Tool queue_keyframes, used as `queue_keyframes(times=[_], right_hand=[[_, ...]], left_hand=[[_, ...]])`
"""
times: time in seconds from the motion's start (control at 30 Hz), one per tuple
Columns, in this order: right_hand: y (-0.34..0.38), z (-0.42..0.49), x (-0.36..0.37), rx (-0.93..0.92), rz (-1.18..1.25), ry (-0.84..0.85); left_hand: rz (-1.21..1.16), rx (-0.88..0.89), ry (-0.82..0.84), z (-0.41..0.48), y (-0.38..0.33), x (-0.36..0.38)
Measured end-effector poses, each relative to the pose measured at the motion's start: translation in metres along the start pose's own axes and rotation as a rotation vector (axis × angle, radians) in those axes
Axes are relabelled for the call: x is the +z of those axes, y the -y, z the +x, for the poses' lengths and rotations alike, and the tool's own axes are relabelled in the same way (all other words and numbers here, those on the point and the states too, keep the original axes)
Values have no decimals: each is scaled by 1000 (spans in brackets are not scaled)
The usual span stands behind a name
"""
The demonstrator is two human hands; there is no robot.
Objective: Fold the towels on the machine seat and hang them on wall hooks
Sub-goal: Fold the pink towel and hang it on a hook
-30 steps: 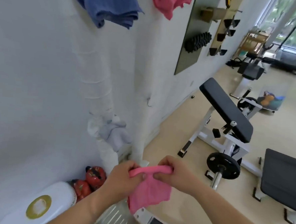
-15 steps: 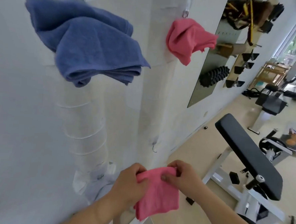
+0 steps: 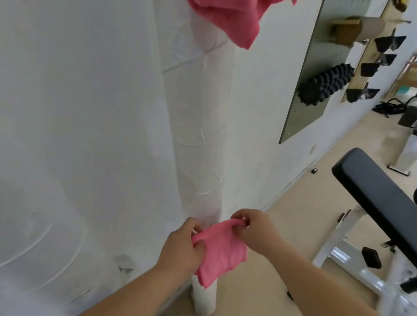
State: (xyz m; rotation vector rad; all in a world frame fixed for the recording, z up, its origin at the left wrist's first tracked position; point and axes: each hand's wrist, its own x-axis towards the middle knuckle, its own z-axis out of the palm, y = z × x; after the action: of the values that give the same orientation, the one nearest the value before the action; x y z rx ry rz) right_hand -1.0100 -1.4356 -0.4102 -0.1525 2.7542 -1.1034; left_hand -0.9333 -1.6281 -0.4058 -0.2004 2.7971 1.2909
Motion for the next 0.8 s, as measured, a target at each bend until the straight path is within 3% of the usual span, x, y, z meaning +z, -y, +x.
queue_keyframes(times=[0.17,0.3,0.43,0.63,0.8], right_hand=[[-14,34,27,81,173,-82],[-28,44,43,86,260,-179],[-49,42,62,53,239,-166],[-78,41,93,-4,25,-81],[-71,40,82,-40,-18,204]], left_hand=[[207,157,-31,25,22,14],[641,330,89,32,25,22],[878,318,177,35,24,31],[778,192,134,36,39,51],[707,237,13,33,55,62]])
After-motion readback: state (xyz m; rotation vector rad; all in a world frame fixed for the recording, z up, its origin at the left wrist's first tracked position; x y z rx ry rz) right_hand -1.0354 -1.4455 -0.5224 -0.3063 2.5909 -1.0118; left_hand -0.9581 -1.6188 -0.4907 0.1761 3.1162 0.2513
